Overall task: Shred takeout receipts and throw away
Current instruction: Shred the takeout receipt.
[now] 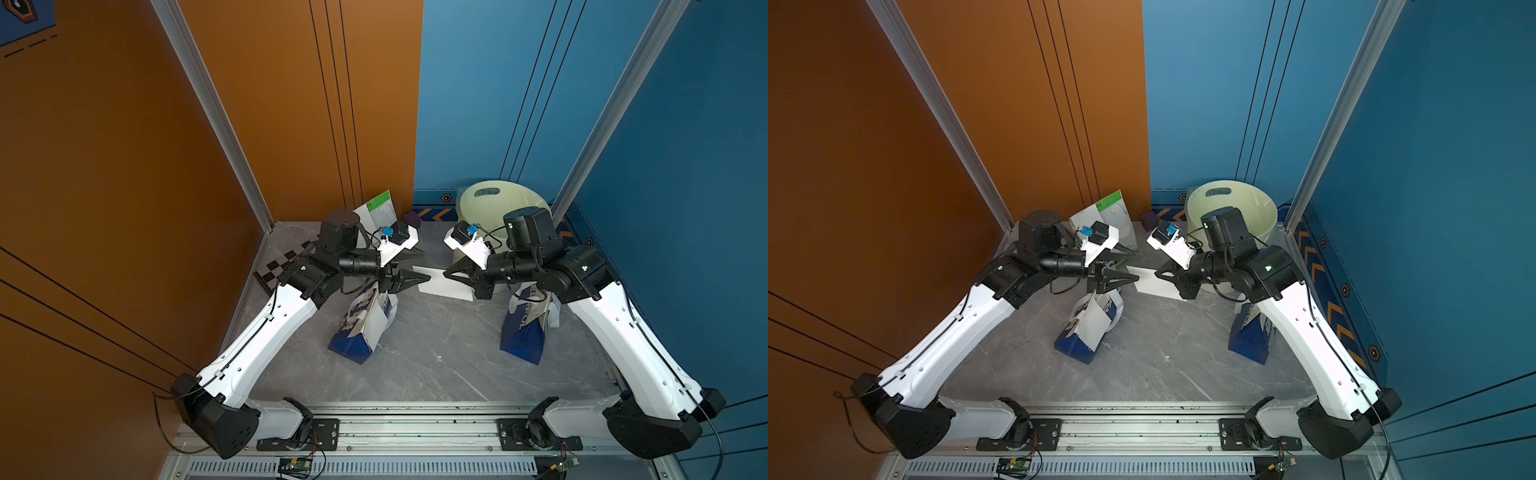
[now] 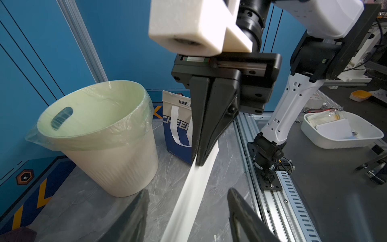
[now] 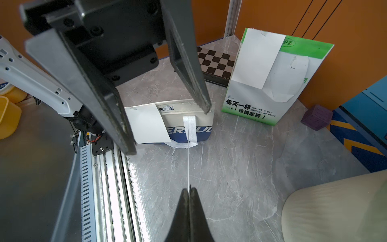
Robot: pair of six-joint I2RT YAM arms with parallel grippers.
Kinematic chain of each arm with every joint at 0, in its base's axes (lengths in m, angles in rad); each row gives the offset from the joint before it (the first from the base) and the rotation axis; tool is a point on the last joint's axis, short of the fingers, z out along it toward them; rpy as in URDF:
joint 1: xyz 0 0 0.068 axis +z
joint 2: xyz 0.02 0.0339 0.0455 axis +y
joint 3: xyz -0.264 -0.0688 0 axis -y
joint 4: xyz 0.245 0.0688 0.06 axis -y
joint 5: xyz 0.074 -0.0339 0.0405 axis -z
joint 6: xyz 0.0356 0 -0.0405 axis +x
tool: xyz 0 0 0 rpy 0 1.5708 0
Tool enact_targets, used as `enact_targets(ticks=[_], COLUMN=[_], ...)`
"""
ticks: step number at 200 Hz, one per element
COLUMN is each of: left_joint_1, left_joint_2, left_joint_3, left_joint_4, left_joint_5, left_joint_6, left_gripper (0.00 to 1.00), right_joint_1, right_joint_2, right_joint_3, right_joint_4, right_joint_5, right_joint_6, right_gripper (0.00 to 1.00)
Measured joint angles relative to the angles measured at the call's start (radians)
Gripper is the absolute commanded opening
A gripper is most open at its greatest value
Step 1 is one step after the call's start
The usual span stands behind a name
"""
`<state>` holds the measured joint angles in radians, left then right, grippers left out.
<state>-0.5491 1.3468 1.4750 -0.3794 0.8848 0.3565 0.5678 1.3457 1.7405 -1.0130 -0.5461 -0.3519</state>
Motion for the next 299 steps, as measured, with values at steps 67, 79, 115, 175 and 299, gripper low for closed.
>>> enact_targets(ticks=[67, 79, 115, 175, 299], left_joint_1=[-0.053, -0.053, -0.055, -0.064, -0.137], left_joint_2=[0.036, 0.038, 0.044, 0.063, 0.001], left_joint_3=[0.027, 0.027, 0.029, 0.056, 0.006], left_joint_4=[-0.101, -0.114, -0.13, -0.141, -0.091], left_joint_5=[-0.038, -0.045, -0.055, -0.059, -0.27], left_joint_6=[0.103, 0.114, 0.13, 0.153, 0.396], left_gripper=[0.39, 0.37, 0.31, 0.0, 0.0], right_joint_1=[0.016, 0.016, 0.017, 0.021, -0.055], right_joint_2=[0.009, 0.009, 0.009, 0.009, 0.015], right_joint_3=[0.008, 0.008, 0.008, 0.009, -0.026], right_joint_4=[-0.005, -0.008, -0.009, -0.009, 0.038], right_joint_5=[-0.001, -0.003, -0.012, -0.026, -0.141], right_joint_6=[-0.008, -0.01, -0.011, -0.01, 0.501], right_gripper=[0.0, 0.0, 0.0, 0.0, 0.0])
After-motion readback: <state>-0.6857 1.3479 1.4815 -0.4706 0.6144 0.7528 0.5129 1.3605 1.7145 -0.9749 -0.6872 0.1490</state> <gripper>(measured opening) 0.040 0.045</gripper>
